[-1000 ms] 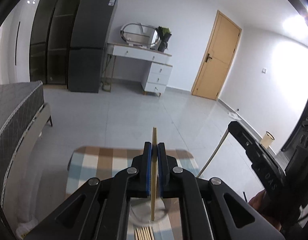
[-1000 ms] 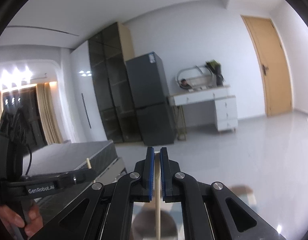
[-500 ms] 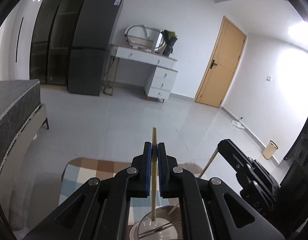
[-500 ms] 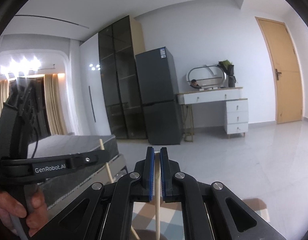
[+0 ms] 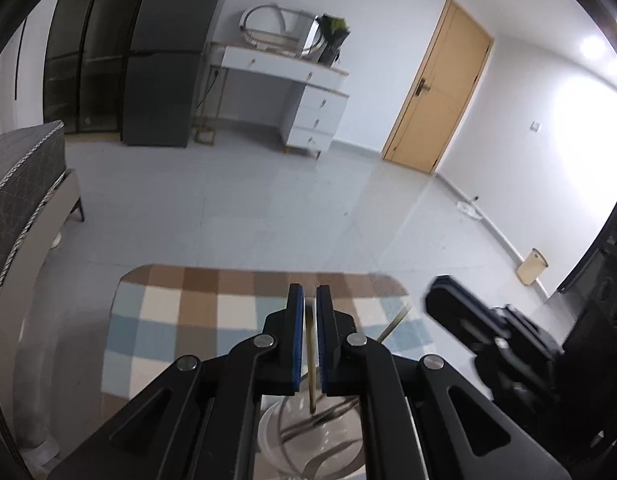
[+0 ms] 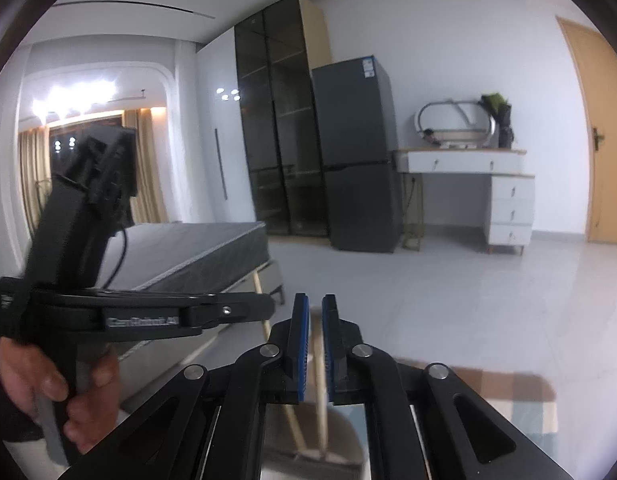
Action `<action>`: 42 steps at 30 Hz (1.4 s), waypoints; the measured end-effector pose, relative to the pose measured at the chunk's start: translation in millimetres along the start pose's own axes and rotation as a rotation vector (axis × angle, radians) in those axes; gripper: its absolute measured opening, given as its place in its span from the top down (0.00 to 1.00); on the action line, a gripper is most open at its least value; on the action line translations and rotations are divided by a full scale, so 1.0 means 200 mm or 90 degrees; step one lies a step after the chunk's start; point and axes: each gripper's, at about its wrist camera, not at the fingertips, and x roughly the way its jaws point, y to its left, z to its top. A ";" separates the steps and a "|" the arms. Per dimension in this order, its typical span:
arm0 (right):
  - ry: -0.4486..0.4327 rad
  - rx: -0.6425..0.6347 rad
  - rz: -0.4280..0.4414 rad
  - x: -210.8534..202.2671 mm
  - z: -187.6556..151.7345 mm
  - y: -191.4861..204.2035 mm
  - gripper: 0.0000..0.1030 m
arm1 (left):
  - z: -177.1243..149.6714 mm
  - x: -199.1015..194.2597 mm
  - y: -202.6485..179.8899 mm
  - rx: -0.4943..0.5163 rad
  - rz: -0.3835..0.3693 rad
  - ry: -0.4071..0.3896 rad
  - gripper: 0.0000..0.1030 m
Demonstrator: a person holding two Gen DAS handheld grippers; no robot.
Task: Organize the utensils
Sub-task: 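Open both grippers to drop the chopsticks into the holder, then lower both tools back toward the chopstick bundle beside the holder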
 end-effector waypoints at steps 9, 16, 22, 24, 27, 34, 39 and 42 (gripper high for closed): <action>-0.013 0.048 -0.029 -0.26 0.03 0.00 0.62 | -0.04 -0.25 -0.01 -0.028 0.076 -0.011 0.58; -0.025 0.069 -0.058 -0.51 0.02 0.08 0.42 | -0.12 -0.45 -0.08 -0.033 0.097 -0.036 0.47; -0.041 0.091 -0.083 -0.66 0.01 0.16 0.16 | -0.21 -0.60 -0.15 -0.035 0.115 -0.085 0.32; -0.035 0.099 -0.090 -0.69 0.01 0.18 0.10 | -0.23 -0.64 -0.18 -0.037 0.122 -0.104 0.27; -0.030 0.111 -0.095 -0.75 -0.02 0.22 0.07 | -0.28 -0.67 -0.18 -0.036 0.126 -0.119 0.24; -0.025 0.126 -0.092 -0.84 -0.09 0.29 0.05 | -0.39 -0.71 -0.19 -0.046 0.132 -0.127 0.17; -0.010 0.127 -0.100 -0.89 -0.17 0.34 0.00 | -0.47 -0.72 -0.19 -0.035 0.141 -0.134 0.13; 0.003 0.127 -0.116 -0.88 -0.20 0.33 0.00 | -0.53 -0.69 -0.18 -0.024 0.150 -0.129 0.13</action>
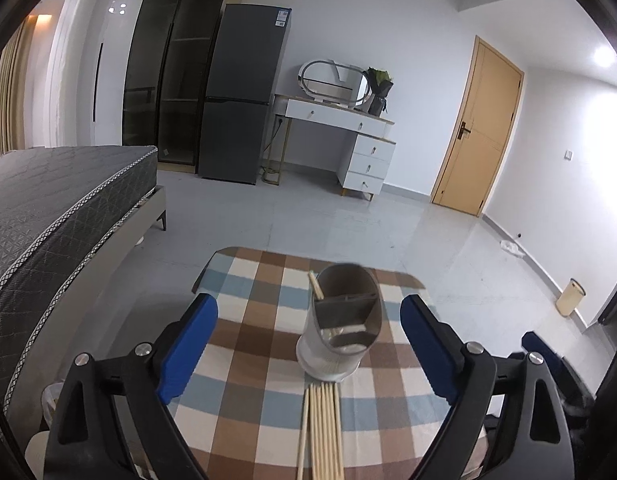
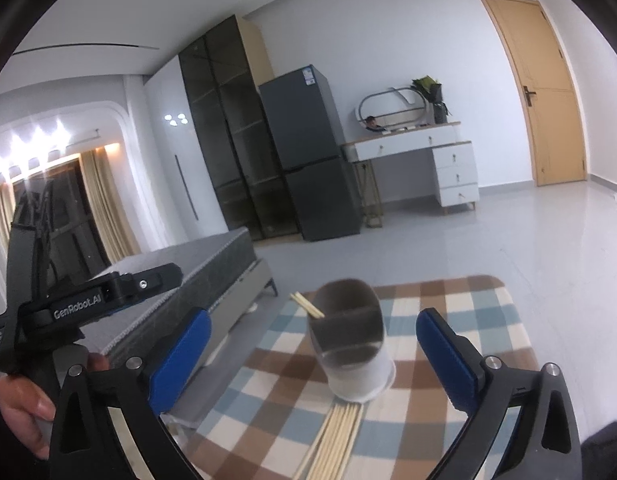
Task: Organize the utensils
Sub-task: 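Lower both tools back toward the chopstick bundle beside the holder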
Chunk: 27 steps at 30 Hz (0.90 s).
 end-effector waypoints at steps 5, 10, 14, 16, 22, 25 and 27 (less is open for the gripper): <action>0.047 0.004 -0.018 0.04 -0.11 -0.02 0.00 | -0.09 0.09 0.07 -0.012 0.021 0.020 0.12; 0.082 -0.013 -0.048 0.10 -0.25 -0.02 0.00 | -0.18 0.18 0.12 -0.021 0.044 0.033 0.12; 0.106 -0.022 -0.060 0.15 -0.32 -0.03 0.00 | -0.27 0.30 0.14 -0.022 0.052 0.080 0.13; 0.116 -0.027 -0.066 0.18 -0.34 -0.04 0.00 | -0.30 0.34 0.14 -0.011 0.060 0.102 0.13; 0.176 -0.011 -0.066 0.31 -0.42 -0.09 0.00 | -0.40 0.44 0.15 0.001 0.060 0.152 0.13; 0.210 -0.005 -0.076 0.38 -0.46 -0.12 0.00 | -0.43 0.50 0.17 -0.010 0.060 0.191 0.13; 0.237 -0.008 -0.089 0.44 -0.48 -0.13 0.00 | -0.45 0.56 0.19 -0.022 0.067 0.219 0.13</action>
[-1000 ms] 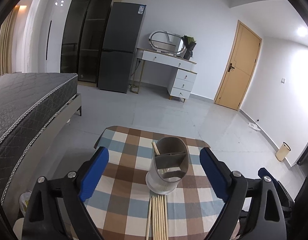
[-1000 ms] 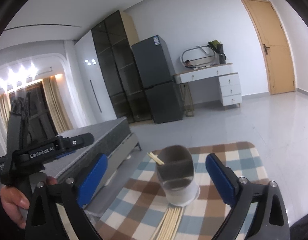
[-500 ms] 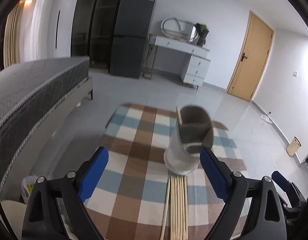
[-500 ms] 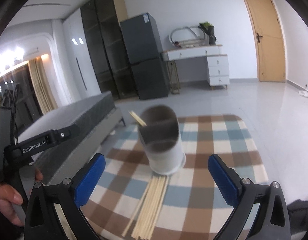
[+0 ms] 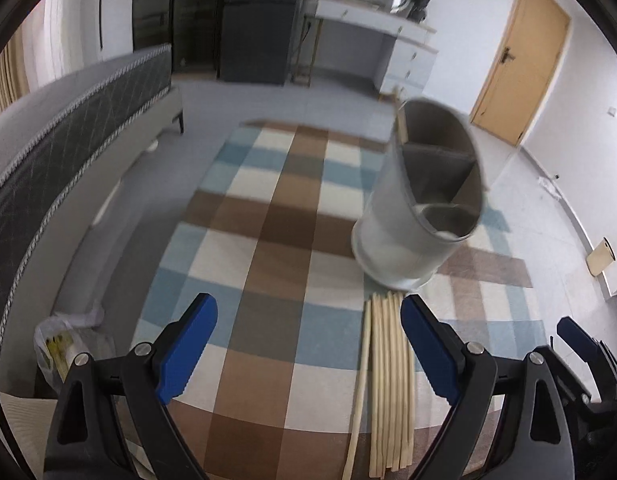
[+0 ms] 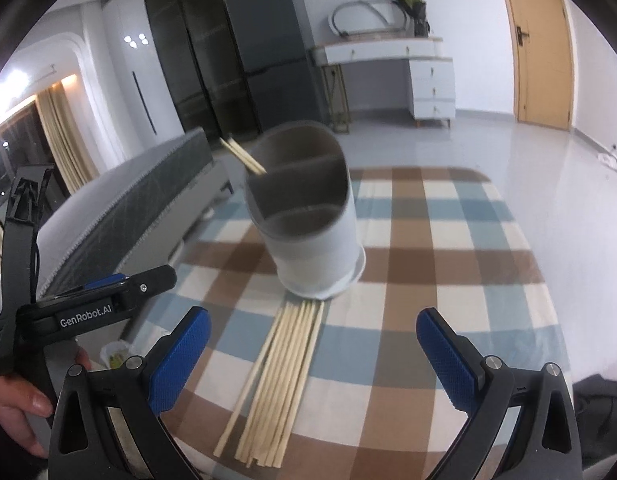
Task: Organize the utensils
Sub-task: 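Lower both tools back toward the chopstick bundle beside the holder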
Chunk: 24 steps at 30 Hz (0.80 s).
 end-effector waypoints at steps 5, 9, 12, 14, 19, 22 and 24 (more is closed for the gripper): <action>0.065 -0.016 -0.025 0.17 0.00 -0.02 0.01 | 0.02 0.11 0.05 -0.036 0.026 0.043 0.13; 0.138 -0.018 -0.032 0.36 0.02 -0.03 0.14 | 0.04 0.15 0.08 -0.065 0.041 0.072 0.13; 0.185 -0.021 -0.039 0.49 0.02 -0.03 0.25 | 0.05 0.17 0.11 -0.086 0.041 0.085 0.13; 0.210 -0.016 -0.037 0.56 0.01 -0.04 0.37 | 0.05 0.18 0.12 -0.099 0.038 0.097 0.13; 0.247 0.002 -0.022 0.68 -0.02 -0.05 0.54 | 0.06 0.21 0.16 -0.126 0.032 0.118 0.13; 0.249 -0.004 -0.039 0.70 -0.03 -0.02 0.57 | 0.07 0.22 0.18 -0.145 0.021 0.134 0.13; 0.251 -0.013 -0.042 0.70 -0.03 0.01 0.60 | 0.07 0.22 0.18 -0.154 0.015 0.137 0.13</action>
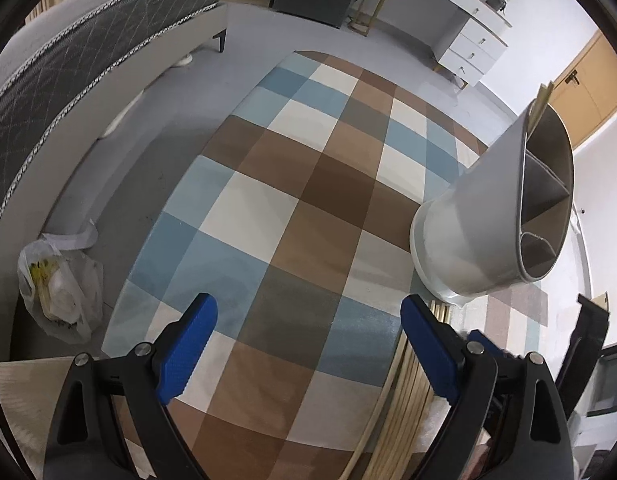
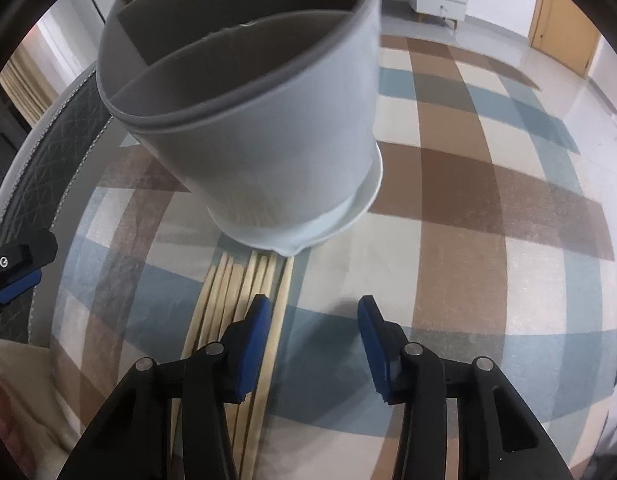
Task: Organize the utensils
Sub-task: 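Lower both tools back toward the chopstick bundle beside the holder, then grasp a chopstick with the right gripper while the left gripper grasps another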
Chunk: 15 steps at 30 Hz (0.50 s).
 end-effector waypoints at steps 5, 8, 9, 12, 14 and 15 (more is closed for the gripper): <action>0.004 -0.049 -0.070 0.01 -0.02 0.09 0.77 | 0.01 0.00 0.01 -0.015 -0.009 0.010 0.13; 0.011 -0.072 -0.074 0.00 -0.04 0.12 0.85 | 0.02 -0.02 0.02 -0.024 -0.011 0.004 0.13; 0.016 -0.073 -0.072 -0.01 -0.05 0.13 0.86 | 0.02 -0.03 0.03 -0.028 -0.012 0.001 0.13; 0.025 -0.071 -0.065 -0.02 -0.08 0.12 0.89 | 0.03 -0.03 0.03 -0.034 -0.017 0.000 0.13; 0.026 -0.068 -0.063 -0.02 -0.09 0.11 0.89 | 0.03 -0.03 0.03 -0.033 -0.018 0.000 0.13; 0.026 -0.062 -0.061 -0.02 -0.09 0.11 0.89 | 0.03 -0.03 0.04 -0.032 -0.018 0.000 0.13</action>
